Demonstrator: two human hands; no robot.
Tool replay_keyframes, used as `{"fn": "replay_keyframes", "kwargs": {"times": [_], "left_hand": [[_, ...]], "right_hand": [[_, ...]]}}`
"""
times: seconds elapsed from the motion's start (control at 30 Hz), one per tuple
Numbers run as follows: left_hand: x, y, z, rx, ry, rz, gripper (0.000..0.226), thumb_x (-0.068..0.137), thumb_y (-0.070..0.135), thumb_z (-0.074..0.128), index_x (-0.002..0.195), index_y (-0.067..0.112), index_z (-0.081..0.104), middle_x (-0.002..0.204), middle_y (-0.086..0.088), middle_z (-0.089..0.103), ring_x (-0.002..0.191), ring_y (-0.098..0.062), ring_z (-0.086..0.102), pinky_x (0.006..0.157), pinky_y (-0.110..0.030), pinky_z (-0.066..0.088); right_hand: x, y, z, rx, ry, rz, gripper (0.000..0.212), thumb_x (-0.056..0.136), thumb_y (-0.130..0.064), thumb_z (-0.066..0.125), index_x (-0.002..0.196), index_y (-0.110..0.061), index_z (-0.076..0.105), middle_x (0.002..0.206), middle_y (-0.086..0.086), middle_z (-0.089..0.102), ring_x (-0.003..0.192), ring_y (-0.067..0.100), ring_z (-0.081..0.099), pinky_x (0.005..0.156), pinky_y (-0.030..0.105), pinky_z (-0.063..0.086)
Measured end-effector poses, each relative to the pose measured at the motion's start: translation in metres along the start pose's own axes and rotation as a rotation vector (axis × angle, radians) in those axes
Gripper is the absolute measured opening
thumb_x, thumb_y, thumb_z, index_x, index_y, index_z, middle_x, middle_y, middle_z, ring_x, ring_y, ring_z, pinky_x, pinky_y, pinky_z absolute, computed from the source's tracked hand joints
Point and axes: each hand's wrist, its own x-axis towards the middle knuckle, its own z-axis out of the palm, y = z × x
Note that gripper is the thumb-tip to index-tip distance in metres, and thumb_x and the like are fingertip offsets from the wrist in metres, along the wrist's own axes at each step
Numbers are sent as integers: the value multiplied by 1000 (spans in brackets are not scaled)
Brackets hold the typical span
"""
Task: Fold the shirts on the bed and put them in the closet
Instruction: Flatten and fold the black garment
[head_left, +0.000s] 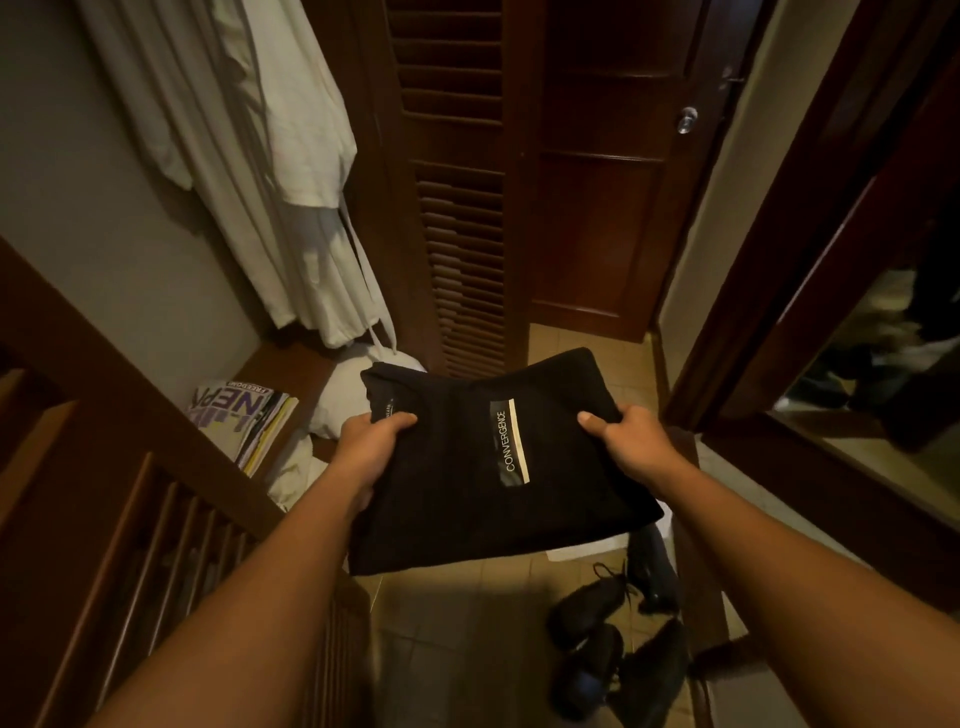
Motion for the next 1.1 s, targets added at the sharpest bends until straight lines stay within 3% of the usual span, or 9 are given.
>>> {"fn": "replay_keyframes", "kwargs": {"times": [0.13,0.23,0.33,0.6,0.7,0.87,1.03,1.1], "left_hand": [[45,21,3,-14,34,-13,35,93,32,69,121,13,62,104,-7,69,93,-25,64,87,-40,49],[82,32,2,-41,72,-34,38,90,31,72,122,12,64,105,-8,71,98,-29,67,99,-46,52],[125,44,-3,-71,104,-31,32,90,29,72,118,14,68,104,-8,73,97,-28,68,94,-41,53],[231,88,-47,-178,225,-65,30,84,25,72,112,16,70,102,-11,76,92,-30,72,89,-43,57],[255,101,-73,-198,310,-76,23,82,20,69,104,15,70,99,-11,75,91,-30,70,81,-38,56],[284,109,-114,-245,467,-104,39,77,22,68,114,11,68,105,-10,72,95,-31,67,77,-36,54],[317,110,-147,-323,605,-169,40,80,17,66,119,12,68,109,-11,71,99,-33,66,95,-45,55],[330,109,-160,-343,671,-197,32,81,10,63,113,8,67,101,-10,70,93,-30,65,80,-37,54]], "right_hand": [[55,-23,11,4,-36,-3,39,97,-39,64,125,-13,58,113,6,68,105,26,66,98,49,53],[100,-38,24,-11,-68,-2,37,96,-40,64,121,-14,59,112,6,70,102,26,68,96,50,54],[146,-61,39,-8,-97,-1,33,95,-39,66,118,-17,57,113,6,69,103,27,67,97,50,54],[267,-152,105,-69,-193,-43,39,96,-24,63,132,-16,52,117,7,64,100,24,65,83,37,53],[303,-189,143,-115,-227,-70,43,94,-24,64,135,-19,51,120,5,62,103,24,63,88,40,51],[351,-240,205,-172,-362,-120,51,91,-20,66,139,-18,48,121,5,59,103,22,60,83,35,46],[402,-277,270,-211,-518,-204,47,90,-22,67,135,-19,52,122,4,63,106,22,62,87,35,50],[423,-296,298,-259,-583,-251,43,90,-22,67,131,-19,54,118,4,64,105,23,62,88,38,51]]}}
